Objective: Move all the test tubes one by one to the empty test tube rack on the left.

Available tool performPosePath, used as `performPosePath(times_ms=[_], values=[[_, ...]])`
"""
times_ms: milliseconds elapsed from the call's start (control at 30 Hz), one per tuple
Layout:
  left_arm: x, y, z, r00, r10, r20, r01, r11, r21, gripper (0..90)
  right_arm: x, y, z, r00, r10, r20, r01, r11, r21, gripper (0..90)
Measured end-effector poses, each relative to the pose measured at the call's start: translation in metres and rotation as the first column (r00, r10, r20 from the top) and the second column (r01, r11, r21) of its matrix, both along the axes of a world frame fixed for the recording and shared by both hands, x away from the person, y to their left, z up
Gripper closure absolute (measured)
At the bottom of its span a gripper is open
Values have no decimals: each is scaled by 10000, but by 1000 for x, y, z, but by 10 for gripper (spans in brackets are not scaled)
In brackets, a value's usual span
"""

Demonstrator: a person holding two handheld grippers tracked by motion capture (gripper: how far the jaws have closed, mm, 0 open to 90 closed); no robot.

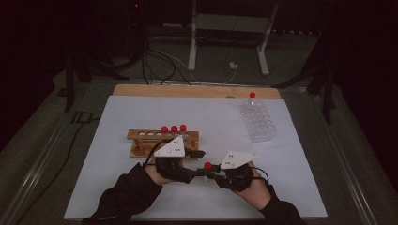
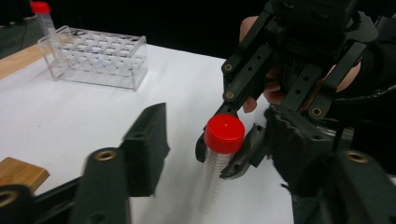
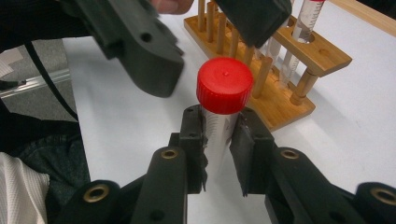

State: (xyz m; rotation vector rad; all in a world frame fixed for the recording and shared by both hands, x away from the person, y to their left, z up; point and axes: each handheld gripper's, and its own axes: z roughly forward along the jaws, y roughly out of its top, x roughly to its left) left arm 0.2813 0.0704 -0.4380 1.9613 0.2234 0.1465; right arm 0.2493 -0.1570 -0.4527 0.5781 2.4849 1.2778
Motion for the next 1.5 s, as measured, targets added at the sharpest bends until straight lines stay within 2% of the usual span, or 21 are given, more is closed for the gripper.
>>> performPosePath(times_ms=[133,300,467,533,600,900,1033,1300,1400,1500], values=[[0,-2,-2,9999,-103,80,103,9999,52,556,0,0,0,10000,36,11,-36,10000,-3,751],[-2,-6,-4,9995,-207,236,200,9995,258,601,0,0,0,10000,37,11,-37,10000,7,751],[-2,-9,-6,9991,-257,338,245,9991,337,684,1,-1,0,10000,-14,-9,14,10000,15,751],[-2,-10,-6,9991,-284,323,272,9989,394,703,1,-1,0,10000,-19,-8,19,10000,-36,751],[-3,-11,-6,9985,-255,480,231,9985,501,710,1,-2,-1,10000,-17,-63,17,10000,-25,751],[-3,-11,-3,9979,-170,618,145,9991,405,721,3,-3,0,9999,0,-112,1,9999,139,736],[-1,-6,1,9980,39,634,-53,9997,218,721,5,-6,0,9998,-147,-146,151,9996,257,644],[1,11,8,9941,611,898,-634,9977,225,722,7,-18,8,9983,-585,76,578,9953,773,472],[1,19,11,9922,844,918,-861,9962,152,722,7,-20,11,9964,-820,202,801,9934,816,369],[2,27,14,9885,1100,1033,-1123,9935,161,722,8,-22,11,9949,-1002,107,988,9909,910,275]])
